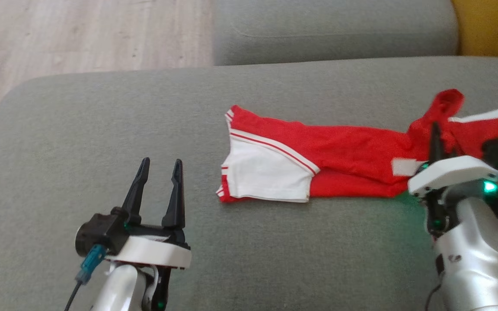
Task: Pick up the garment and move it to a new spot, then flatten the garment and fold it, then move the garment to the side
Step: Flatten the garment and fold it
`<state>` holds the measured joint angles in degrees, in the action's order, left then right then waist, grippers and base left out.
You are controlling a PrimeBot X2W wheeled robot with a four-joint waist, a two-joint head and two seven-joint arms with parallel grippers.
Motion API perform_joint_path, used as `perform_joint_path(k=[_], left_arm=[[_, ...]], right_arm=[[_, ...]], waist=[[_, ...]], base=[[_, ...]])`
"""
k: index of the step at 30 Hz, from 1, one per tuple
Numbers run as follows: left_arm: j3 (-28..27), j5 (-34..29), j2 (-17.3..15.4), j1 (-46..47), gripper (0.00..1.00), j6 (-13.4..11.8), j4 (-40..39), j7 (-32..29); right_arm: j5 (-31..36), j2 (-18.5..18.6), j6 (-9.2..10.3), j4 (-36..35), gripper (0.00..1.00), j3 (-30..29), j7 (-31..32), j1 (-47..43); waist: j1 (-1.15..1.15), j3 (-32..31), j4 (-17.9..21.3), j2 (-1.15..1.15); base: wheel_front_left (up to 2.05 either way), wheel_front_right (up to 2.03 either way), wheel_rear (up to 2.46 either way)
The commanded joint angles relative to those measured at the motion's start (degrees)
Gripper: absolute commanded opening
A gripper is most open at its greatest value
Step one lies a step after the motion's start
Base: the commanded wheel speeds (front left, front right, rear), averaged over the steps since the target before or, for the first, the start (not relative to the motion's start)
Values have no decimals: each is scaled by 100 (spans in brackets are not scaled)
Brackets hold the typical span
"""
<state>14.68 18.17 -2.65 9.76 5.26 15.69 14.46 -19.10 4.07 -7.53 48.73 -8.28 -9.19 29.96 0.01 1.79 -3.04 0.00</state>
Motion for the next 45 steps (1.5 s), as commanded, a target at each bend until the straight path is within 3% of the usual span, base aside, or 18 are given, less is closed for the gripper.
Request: perform_joint_path(k=[1, 10, 18, 28, 33, 34, 35, 39, 45], left_arm=[[-221, -5, -23, 114, 100, -14, -165, 53], [-159, 24, -23, 118, 100, -6, -33, 53], [106, 3, -23, 217, 100, 56, 49, 53], [232, 45, -23, 407, 100, 80, 83, 53], [221, 47, -23, 426, 100, 82, 107, 53], [220, 48, -23, 429, 100, 82, 113, 53], [219, 51, -23, 431, 100, 81, 120, 53], [182, 41, -23, 417, 100, 68, 161, 53], [149, -7, -23, 409, 100, 86, 178, 53]], right_arm=[[-111, -87, 4, -280, 0, 317, 67, 107], [-1377, -117, 4, -518, 0, 1803, 128, -27], [-2267, -118, 4, 15, 0, 2643, -257, 254], [-2796, -119, 4, 1109, 0, 3321, -532, 734], [-3014, -119, 4, 1292, 0, 3600, -562, 771], [-3084, -119, 4, 1293, 15, 3700, -565, 763], [-3152, -119, 4, 1264, 100, 3852, -565, 735], [-3185, -119, 4, 907, 100, 4780, -511, 598], [-3501, -119, 4, 352, 100, 5460, -544, 658]], waist=[[-1, -81, -186, 0], [-1, -224, -1012, 0], [-1, -61, -1763, 0], [-1, 256, -2262, 0], [-1, 302, -2333, 0], [-1, 306, -2340, 0], [-1, 304, -2341, 0], [-1, 254, -2239, 0], [-1, 109, -1862, 0]], base=[[0, 0, 0], [0, 0, 0], [0, 0, 0], [0, 0, 0], [0, 0, 0], [0, 0, 0], [0, 0, 0], [0, 0, 0], [0, 0, 0]])
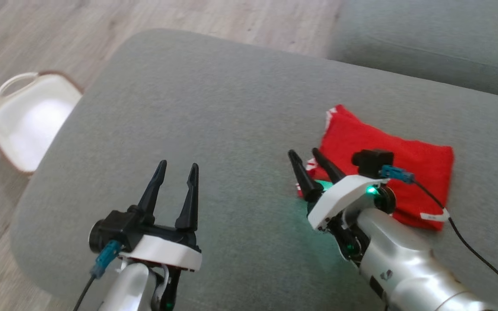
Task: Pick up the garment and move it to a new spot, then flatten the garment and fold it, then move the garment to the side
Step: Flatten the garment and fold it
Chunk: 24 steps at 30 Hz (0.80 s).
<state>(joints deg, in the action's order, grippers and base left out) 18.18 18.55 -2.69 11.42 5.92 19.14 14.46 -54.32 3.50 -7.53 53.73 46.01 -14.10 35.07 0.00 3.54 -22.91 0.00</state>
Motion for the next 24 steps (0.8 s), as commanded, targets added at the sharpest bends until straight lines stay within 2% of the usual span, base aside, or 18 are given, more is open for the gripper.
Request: perform_joint_path(k=[1, 4, 7, 12, 16, 21, 24], left_arm=[[-243, -62, -21, 230, 100, 18, -182, 53], [-405, -104, -21, 194, 100, 0, -303, 54], [-605, -153, -20, 142, 100, -33, -468, 54], [-915, -294, -20, 44, 100, -46, -638, 54], [-1081, -354, -20, -41, 100, -11, -697, 54], [-1218, -393, -20, -185, 100, -7, -807, 54], [-1257, -401, -20, -322, 100, -11, -843, 54]], right_arm=[[70, -62, 4, -174, 100, 62, -67, 203], [559, -62, 4, -211, 100, -279, -85, 448], [1688, -28, 4, -445, 100, -1119, -87, 455], [3381, 44, 4, -1500, 100, -2733, -88, -417], [4329, 2, 4, -2483, 100, -3654, -89, -1186], [4883, -53, 4, -3278, 100, -4208, -89, -2007], [4723, -59, 4, -3521, 100, -4239, -89, -2336]], waist=[[0, -95, 231, 0], [0, -151, 548, 0], [0, -197, 908, 0], [0, -249, 1442, 0], [0, -254, 1779, 0], [0, -281, 2045, 0], [0, -290, 2152, 0]], base=[[0, 0, 0], [0, 0, 0], [0, 0, 0], [0, 0, 0], [0, 0, 0], [0, 0, 0], [0, 0, 0]])
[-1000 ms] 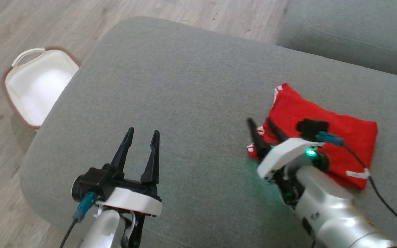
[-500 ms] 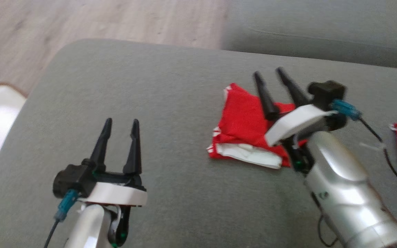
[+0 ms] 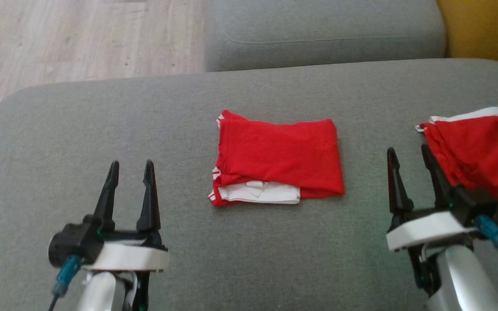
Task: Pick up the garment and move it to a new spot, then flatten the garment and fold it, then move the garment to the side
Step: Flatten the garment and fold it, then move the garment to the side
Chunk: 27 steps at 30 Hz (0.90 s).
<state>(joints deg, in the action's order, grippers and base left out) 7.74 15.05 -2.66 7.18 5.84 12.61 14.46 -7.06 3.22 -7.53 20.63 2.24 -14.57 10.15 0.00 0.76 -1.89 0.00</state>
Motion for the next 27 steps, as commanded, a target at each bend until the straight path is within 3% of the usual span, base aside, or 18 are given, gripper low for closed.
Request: perform_joint_path(k=[1, 13, 21, 27], left_arm=[[-230, -60, -22, 48, 100, -8, -164, 54], [-235, 23, -22, -218, 100, -47, -230, 54], [31, 70, -22, -26, 100, -28, -217, 54], [291, 71, -22, 272, 100, -64, -230, 54]], right_arm=[[-23, -32, 4, -273, 100, 155, -42, 69], [-291, -34, 4, -572, 100, 27, -42, -379], [-231, -34, 4, -516, 100, -46, -42, -189], [-227, -34, 4, 435, 100, -88, 109, 493]], waist=[[0, -15, 74, 0], [0, -12, 111, 0], [0, 222, -162, 0], [0, 734, -520, 0]], base=[[0, 0, 0], [0, 0, 0], [0, 0, 0], [0, 0, 0]])
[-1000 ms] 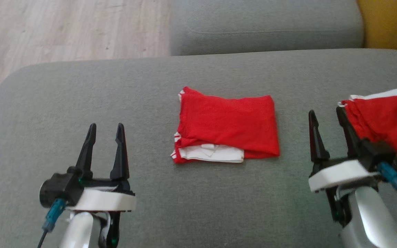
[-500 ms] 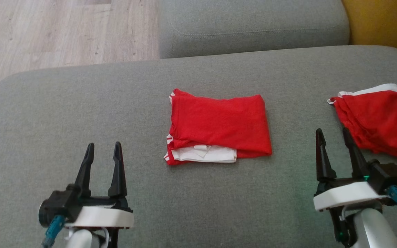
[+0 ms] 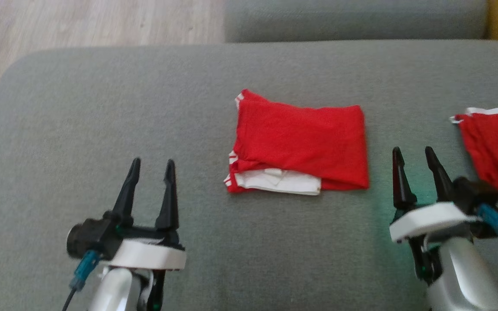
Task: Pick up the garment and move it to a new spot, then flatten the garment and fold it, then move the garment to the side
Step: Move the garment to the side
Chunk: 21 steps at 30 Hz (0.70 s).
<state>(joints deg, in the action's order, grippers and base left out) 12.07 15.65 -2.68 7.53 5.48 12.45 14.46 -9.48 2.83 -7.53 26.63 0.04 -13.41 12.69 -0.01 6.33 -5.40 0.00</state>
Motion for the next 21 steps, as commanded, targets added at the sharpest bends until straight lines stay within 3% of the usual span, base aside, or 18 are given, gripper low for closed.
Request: perform_joint_path(k=[1, 3, 15, 17, 21], left_arm=[[-83, 36, -20, 284, 100, -32, -224, 54], [20, 121, -20, 380, 100, -55, -231, 54], [417, 489, -20, 731, 100, -181, -128, 54], [431, 495, -20, 764, 100, -188, -111, 54], [396, 432, -20, 791, 100, -197, -120, 54]], right_arm=[[-78, 5, 4, 33, 100, 123, 61, 374], [-416, 5, 4, 449, 100, 82, 184, 654], [-738, 5, 4, 2652, 97, 510, 501, 1869], [-805, 5, 4, 2860, 0, 657, 455, 1969], [-718, 5, 4, 3103, 0, 949, 200, 2151]], waist=[[1, 249, -237, 0], [1, 382, -355, 0], [1, 730, -731, 0], [1, 733, -732, 0], [1, 701, -639, 0]], base=[[0, 0, 0], [0, 0, 0], [0, 0, 0], [0, 0, 0], [0, 0, 0]])
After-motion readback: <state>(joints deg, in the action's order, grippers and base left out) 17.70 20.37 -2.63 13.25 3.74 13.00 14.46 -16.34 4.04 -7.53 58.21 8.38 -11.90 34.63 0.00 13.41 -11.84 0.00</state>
